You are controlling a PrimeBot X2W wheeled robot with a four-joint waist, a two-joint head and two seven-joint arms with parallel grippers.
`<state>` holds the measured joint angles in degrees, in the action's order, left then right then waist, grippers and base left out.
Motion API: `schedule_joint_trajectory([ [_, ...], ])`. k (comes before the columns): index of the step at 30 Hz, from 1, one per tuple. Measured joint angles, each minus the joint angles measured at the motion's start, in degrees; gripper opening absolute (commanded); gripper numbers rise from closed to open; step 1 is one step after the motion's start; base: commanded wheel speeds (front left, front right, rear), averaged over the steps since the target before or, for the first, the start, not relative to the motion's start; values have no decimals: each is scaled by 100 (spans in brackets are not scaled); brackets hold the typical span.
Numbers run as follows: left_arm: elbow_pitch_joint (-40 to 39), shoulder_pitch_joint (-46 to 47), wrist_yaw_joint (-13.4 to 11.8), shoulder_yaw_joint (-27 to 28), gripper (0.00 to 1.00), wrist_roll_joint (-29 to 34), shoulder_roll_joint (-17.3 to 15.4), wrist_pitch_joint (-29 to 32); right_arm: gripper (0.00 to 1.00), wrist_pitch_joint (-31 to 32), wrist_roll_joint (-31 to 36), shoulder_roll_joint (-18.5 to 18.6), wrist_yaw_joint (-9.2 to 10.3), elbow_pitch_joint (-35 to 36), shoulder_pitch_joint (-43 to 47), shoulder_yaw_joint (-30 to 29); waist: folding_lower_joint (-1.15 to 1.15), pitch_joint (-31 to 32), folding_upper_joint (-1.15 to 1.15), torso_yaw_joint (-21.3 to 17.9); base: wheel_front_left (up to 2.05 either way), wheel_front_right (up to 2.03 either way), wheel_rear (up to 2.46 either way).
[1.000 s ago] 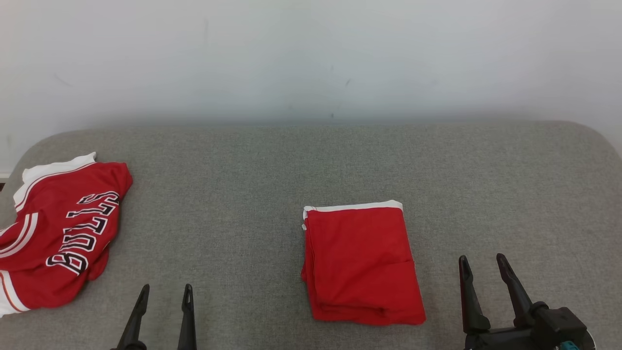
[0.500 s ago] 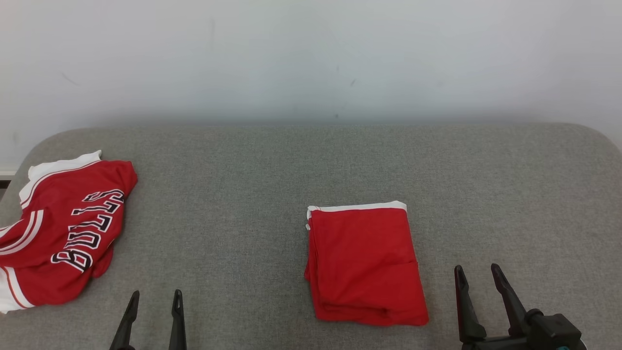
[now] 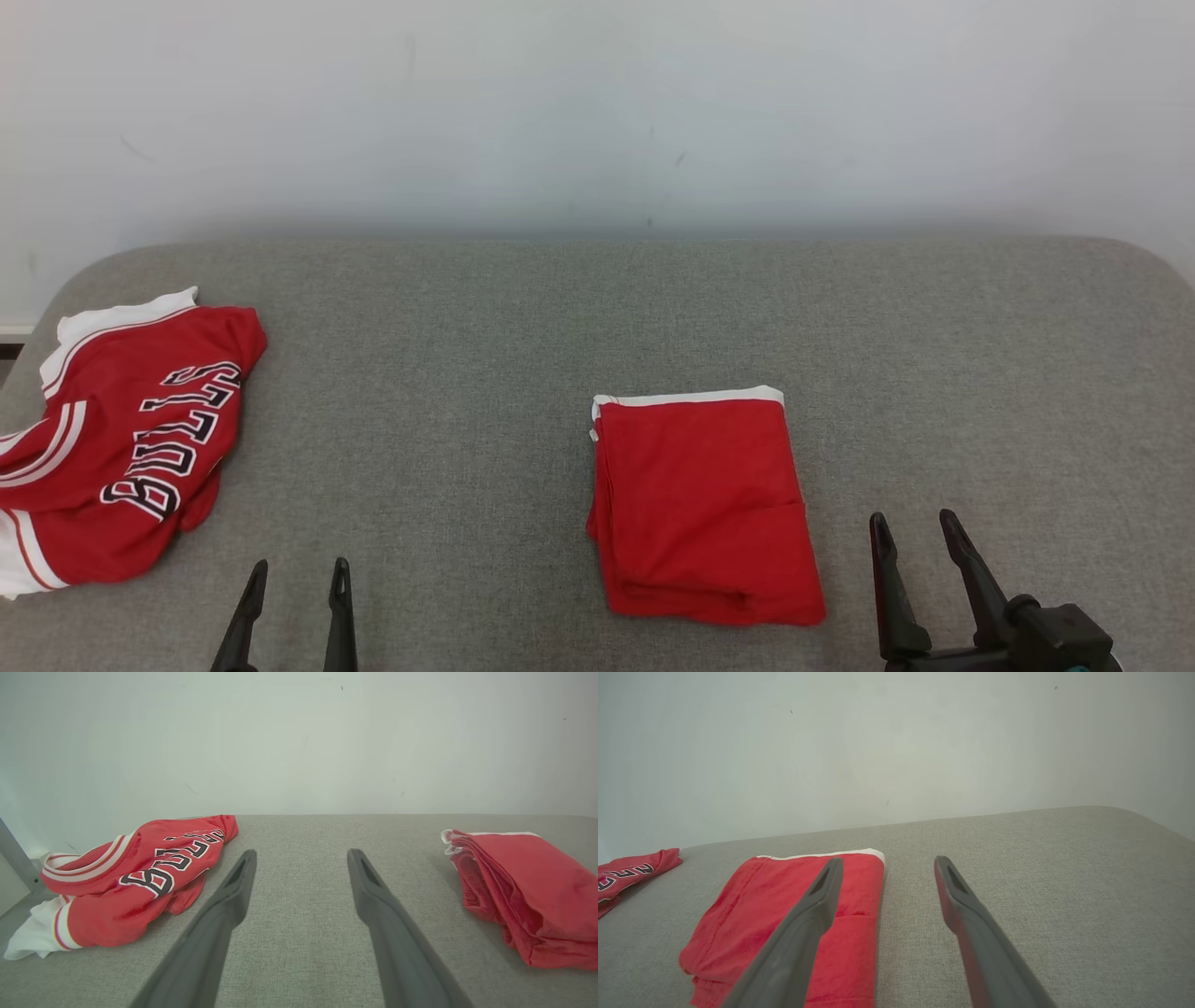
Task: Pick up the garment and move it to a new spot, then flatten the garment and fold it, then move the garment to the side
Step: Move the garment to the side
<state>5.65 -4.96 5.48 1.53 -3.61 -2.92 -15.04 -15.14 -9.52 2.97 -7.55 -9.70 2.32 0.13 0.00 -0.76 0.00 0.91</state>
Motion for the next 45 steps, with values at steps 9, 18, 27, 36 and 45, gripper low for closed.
schedule_joint_trajectory([
  [9, 2, -3, 7, 5, 100, -2, 0, 0, 100, 0, -5, -1, 0, -3, 0, 11, 0, -24, 0, -6, 0, 0, 0],
  [18, 24, -2, 9, -12, 100, -31, 0, 0, 100, 0, -7, -1, 0, -80, -62, 15, 0, -53, 0, 37, 0, 0, 0],
  [27, 44, 103, 49, -142, 100, -33, 0, 0, 100, -1, 66, -2, 0, -815, -925, 196, 0, -210, 0, 186, 0, 0, 0],
  [36, 136, 175, 67, -266, 100, -33, 1, 0, 100, 0, 282, -4, 0, -2710, -1967, 105, 0, -296, 0, 436, 0, 0, 0],
  [45, 156, 174, 91, -279, 100, -33, 0, 0, 100, -1, 244, -4, 0, -3955, -2470, -25, 0, -251, 0, 569, 0, 0, 0],
])
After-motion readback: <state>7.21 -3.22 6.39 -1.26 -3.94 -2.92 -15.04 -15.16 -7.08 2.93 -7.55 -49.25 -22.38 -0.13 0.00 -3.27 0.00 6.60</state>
